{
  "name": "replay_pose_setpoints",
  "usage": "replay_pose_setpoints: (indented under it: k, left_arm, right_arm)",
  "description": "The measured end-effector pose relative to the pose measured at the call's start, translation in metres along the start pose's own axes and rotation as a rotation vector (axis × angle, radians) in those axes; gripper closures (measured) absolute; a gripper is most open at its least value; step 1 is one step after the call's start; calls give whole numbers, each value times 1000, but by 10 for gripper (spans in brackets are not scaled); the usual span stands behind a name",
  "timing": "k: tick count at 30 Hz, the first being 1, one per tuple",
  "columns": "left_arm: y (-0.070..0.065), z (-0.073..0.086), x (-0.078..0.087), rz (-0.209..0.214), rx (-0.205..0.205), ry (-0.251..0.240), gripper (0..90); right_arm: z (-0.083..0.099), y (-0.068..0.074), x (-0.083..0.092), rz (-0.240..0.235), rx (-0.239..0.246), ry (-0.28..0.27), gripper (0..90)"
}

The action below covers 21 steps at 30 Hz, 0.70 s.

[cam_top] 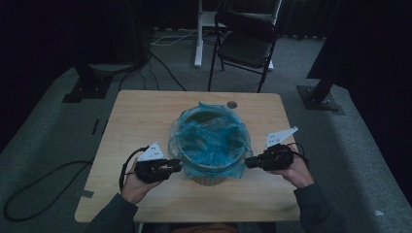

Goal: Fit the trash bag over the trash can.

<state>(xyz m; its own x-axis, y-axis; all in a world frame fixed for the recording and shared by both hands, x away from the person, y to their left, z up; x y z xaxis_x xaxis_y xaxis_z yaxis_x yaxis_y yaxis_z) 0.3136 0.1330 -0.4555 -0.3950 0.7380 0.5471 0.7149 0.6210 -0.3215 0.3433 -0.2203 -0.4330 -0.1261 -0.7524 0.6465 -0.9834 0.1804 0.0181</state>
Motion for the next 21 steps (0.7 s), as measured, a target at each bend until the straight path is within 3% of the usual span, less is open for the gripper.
replay_pose_setpoints:
  k: [3, 6, 11, 12, 16, 17, 21]
  left_arm:
    - [-1, -2, 14, 34, 13, -47, 623]
    - [-2, -4, 21, 40, 7, -66, 584]
    - [-4, -9, 33, 62, 3, -107, 540]
    - [-4, -9, 33, 62, 3, -107, 539]
    - [-1, -15, 36, 48, 15, -141, 526]
    - [1, -21, 38, 41, 19, -170, 521]
    - [5, -31, 41, 19, 28, -210, 515]
  right_arm:
    - [-4, 1, 10, 10, 10, -44, 700]
    - [-7, 1, 19, 23, 12, -66, 673]
    - [-16, -4, 37, 95, 4, -125, 640]
    - [-16, -4, 37, 95, 4, -125, 640]
    - [-21, -14, 43, 170, -27, -159, 618]
    - [-23, -16, 44, 184, -35, -166, 618]
    - [-30, -23, 44, 216, -47, -191, 607]
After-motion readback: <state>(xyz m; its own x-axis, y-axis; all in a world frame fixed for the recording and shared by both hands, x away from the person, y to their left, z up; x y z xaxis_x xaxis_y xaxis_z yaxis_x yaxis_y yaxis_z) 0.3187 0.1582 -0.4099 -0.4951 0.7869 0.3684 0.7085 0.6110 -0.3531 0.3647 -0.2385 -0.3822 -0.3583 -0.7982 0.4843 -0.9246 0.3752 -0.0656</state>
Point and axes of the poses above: each handheld gripper's, and its own axes: x roughly backward along the jaws, z roughly out of its underside, y roughly to its left, the point moved 4 cm from there along -x, roughly forward along the jaws, and after that the axes turned 15 degrees about x, right-handed, at the moved point
